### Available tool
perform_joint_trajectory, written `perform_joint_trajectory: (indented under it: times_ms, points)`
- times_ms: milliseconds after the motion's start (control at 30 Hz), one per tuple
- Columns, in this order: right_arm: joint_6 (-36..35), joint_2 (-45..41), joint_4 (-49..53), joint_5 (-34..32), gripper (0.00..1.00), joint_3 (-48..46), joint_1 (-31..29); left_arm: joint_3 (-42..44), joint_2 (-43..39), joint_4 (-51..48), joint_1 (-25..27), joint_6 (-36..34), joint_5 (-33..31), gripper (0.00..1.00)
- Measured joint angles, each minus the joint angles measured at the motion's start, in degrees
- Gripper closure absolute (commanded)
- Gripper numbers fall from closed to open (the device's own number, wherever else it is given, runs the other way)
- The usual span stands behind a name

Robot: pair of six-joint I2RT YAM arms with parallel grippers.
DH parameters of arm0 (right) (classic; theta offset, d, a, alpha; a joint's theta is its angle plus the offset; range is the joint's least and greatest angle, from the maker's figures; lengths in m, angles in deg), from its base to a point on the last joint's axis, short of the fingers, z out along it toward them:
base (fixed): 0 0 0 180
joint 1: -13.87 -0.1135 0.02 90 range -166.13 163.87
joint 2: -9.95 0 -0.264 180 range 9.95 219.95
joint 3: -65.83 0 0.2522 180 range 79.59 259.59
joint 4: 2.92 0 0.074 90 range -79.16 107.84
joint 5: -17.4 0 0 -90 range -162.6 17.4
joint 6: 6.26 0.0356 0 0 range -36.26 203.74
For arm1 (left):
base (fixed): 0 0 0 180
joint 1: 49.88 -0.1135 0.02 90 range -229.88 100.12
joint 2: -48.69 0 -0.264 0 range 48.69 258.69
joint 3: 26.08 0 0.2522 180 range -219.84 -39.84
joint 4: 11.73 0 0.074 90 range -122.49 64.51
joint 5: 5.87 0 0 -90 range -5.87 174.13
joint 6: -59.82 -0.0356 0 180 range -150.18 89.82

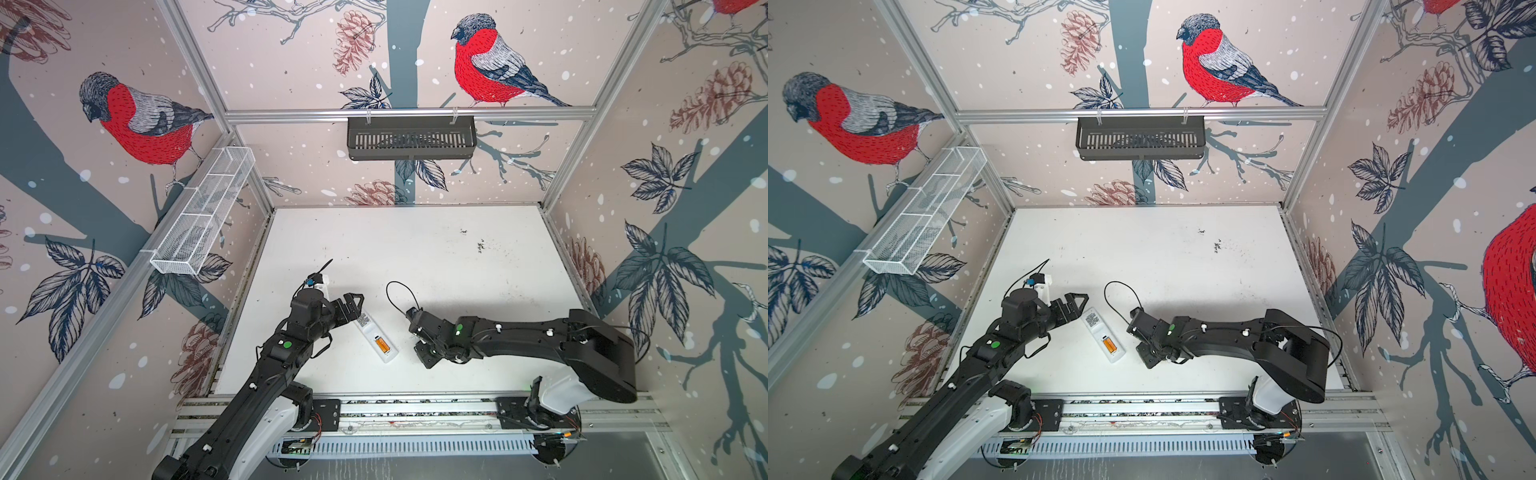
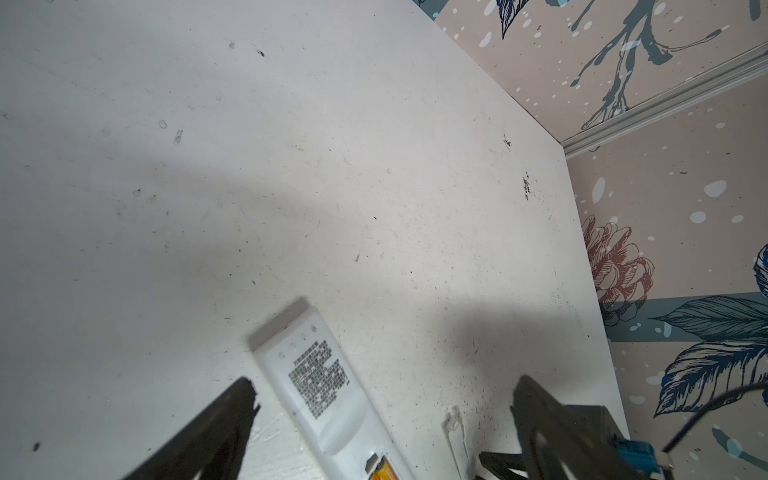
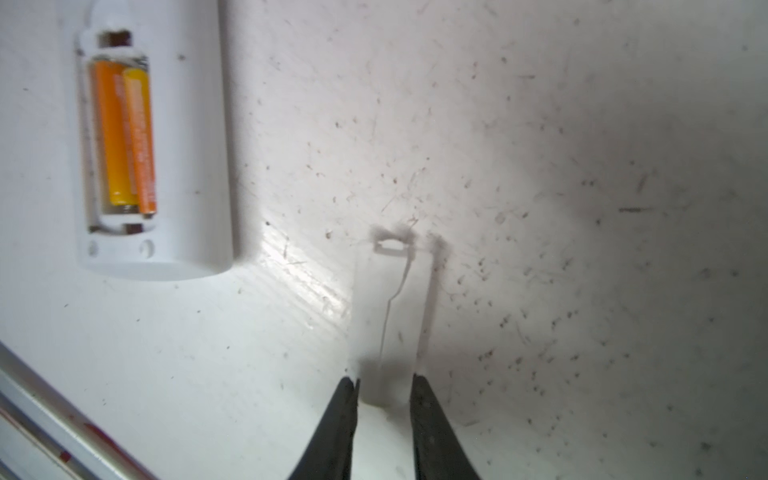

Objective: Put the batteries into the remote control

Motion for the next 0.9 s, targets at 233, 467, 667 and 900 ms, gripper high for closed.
perform_joint_trajectory:
  times_ms: [233,467,667,900]
  points:
    - [-0.4,0.2,0.2,0.3,0.49,0.8,-0.3,0.6,0.0,0.0,-0.2,0.0,0.3,0.04]
    - [1.5,5.2,1.5,-1.6,0.48,3.3,0.0,0.8,-0.4,0.2,-0.2,0.0,0.6,0.04]
    - [1.9,8.2,1.9,-3.8,0.65,6.2,0.0,1.1,-1.2,0.5,-0.2,0.0,1.4,0.04]
    - [1.9,8.6,1.9,-3.9,0.70,6.6,-0.5,1.5,-1.1,1.0,-0.2,0.0,1.5,0.04]
